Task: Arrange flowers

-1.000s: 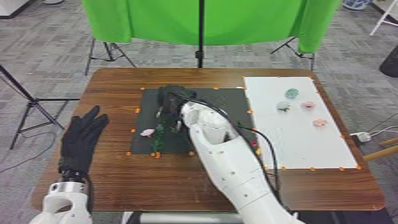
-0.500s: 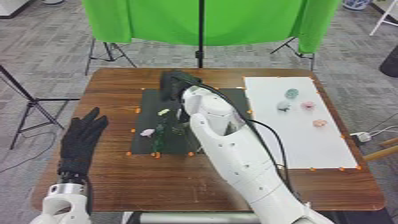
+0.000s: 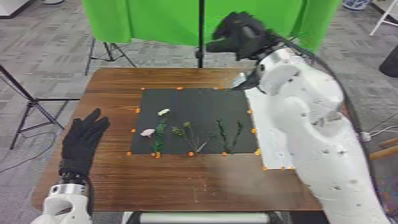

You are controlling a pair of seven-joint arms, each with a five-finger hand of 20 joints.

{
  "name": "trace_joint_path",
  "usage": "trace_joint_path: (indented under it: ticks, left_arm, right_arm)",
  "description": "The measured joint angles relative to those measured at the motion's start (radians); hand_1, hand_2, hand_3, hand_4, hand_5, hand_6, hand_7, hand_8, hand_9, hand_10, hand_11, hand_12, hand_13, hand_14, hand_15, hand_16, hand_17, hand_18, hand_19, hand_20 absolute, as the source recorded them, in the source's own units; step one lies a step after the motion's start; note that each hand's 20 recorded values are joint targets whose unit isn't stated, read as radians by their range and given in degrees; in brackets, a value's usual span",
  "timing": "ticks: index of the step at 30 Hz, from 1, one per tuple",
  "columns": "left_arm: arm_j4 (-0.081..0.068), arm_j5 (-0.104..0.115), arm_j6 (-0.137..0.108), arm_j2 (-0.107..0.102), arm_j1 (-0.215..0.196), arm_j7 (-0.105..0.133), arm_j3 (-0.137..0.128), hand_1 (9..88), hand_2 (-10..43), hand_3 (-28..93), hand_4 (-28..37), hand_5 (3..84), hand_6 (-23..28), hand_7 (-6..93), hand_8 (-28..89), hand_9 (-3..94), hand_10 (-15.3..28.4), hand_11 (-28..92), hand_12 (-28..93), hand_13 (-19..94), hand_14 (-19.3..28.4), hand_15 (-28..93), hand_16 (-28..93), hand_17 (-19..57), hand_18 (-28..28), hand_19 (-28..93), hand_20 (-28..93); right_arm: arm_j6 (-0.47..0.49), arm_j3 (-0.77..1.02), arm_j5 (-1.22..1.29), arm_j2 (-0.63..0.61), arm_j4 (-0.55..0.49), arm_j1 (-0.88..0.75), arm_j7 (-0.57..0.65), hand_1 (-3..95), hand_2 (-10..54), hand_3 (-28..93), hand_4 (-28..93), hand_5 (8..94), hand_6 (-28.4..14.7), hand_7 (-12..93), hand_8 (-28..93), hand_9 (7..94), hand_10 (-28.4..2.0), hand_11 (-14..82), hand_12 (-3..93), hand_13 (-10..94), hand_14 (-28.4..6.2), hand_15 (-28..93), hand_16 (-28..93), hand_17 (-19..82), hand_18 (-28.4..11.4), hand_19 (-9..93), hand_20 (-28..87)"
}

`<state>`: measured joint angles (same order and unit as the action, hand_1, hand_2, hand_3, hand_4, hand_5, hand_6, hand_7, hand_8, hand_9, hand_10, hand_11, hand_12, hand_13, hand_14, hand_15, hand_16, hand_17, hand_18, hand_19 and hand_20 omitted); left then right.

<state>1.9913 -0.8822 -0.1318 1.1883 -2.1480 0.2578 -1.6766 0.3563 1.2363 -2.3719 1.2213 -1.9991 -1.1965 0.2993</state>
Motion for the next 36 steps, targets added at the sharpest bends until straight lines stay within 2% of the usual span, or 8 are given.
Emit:
trace_joint_path:
  ticks: [5, 9, 12, 16, 24, 31, 32, 36]
  left_arm:
    - [0.004, -0.001, 0.001, 0.001, -0.010, -0.001, -0.002, 17.5, 2.6, 62, -28.3, 41.1, 6.6, 3.8, -5, 41.2, 13.8, 11, 12, 30, 14.5, 8, 1, 3.7, 10.1, 1, 16]
    - [0.007, -0.001, 0.001, 0.004, -0.017, -0.004, -0.004, 17.8, 2.4, 62, -28.3, 41.0, 6.4, 4.0, -5, 41.2, 13.8, 11, 12, 30, 14.6, 8, 1, 3.7, 10.1, 1, 16]
    - [0.007, -0.002, 0.001, 0.007, -0.017, -0.007, -0.004, 18.0, 2.4, 62, -28.3, 41.1, 6.2, 4.1, -5, 41.2, 13.8, 11, 12, 30, 14.5, 8, 1, 3.7, 10.1, 1, 16]
    - [0.006, -0.006, 0.005, 0.007, -0.014, -0.013, -0.002, 18.2, 2.4, 62, -28.3, 41.1, 6.1, 4.1, -5, 41.2, 13.8, 12, 12, 30, 14.4, 8, 1, 3.7, 10.1, 1, 16]
    - [0.006, -0.008, 0.008, 0.008, -0.006, -0.018, 0.001, 18.2, 2.2, 62, -28.3, 41.2, 6.1, 4.2, -5, 41.2, 13.8, 12, 12, 30, 14.5, 8, 1, 3.6, 10.1, 1, 16]
    - [0.004, -0.012, 0.011, 0.013, -0.003, -0.026, 0.007, 18.6, 1.7, 63, -28.3, 41.2, 6.0, 4.2, -5, 41.2, 13.8, 12, 12, 30, 14.6, 8, 1, 3.6, 10.1, 1, 16]
    - [0.004, -0.012, 0.011, 0.014, -0.003, -0.026, 0.007, 18.6, 1.8, 63, -28.3, 41.2, 6.0, 4.2, -5, 41.2, 13.8, 12, 12, 30, 14.6, 8, 1, 3.6, 10.1, 1, 16]
    - [0.005, -0.012, 0.011, 0.016, -0.005, -0.027, 0.007, 18.9, 1.7, 63, -28.3, 41.2, 5.9, 4.4, -5, 41.2, 13.8, 12, 12, 30, 14.6, 8, 1, 3.6, 10.1, 1, 16]
  right_arm:
    - [-0.038, 0.220, -0.110, -0.172, 0.009, -0.131, 0.074, 30.6, -8.8, 59, -11, 60.1, -0.3, 9, -7, 70.4, -16.5, 16.8, 23.0, 77, -8.7, 61, 33, 52, -15.0, 92, 48]
    - [0.018, 0.393, -0.168, -0.241, 0.082, -0.256, 0.099, 30.7, -9.3, 58, -12, 59.7, 0.2, 9, -7, 71.6, -16.1, 18.0, 23.0, 79, -7.9, 62, 33, 54, -14.4, 93, 48]
    - [0.067, 0.453, -0.173, -0.251, 0.148, -0.319, 0.111, 30.6, -9.4, 58, -12, 60.2, 0.8, 10, -7, 73.1, -15.7, 18.9, 23.1, 80, -7.4, 62, 32, 55, -14.2, 93, 48]
    - [0.075, 0.454, -0.175, -0.235, 0.220, -0.369, 0.125, 31.2, -9.5, 58, -12, 60.4, 1.0, 10, -7, 74.1, -15.6, 19.3, 23.0, 81, -6.8, 62, 32, 56, -13.9, 93, 48]
    - [0.048, 0.421, -0.140, -0.177, 0.254, -0.408, 0.139, 31.6, -9.5, 59, -12, 60.2, 0.8, 11, -7, 74.4, -15.5, 19.1, 22.6, 83, -5.8, 61, 32, 57, -13.3, 93, 49]
    - [0.016, 0.401, -0.150, -0.154, 0.266, -0.429, 0.137, 46.4, -9.5, 60, -14, 64.1, 1.7, 14, -8, 77.7, -12.7, 20.5, 22.2, 86, -3.1, 60, 32, 60, -10.9, 93, 49]
    - [0.016, 0.400, -0.159, -0.151, 0.268, -0.434, 0.136, 48.5, -9.5, 60, -16, 65.1, 1.8, 14, -8, 78.8, -12.1, 19.1, 24.8, 87, -2.9, 60, 32, 61, -10.6, 93, 49]
    - [-0.034, 0.400, -0.186, -0.143, 0.269, -0.452, 0.128, 60.3, -9.5, 47, -11, 70.6, 1.0, 15, 6, 85.6, -9.9, 10.8, 35.3, 89, -1.8, 59, 33, 63, -9.5, 93, 49]
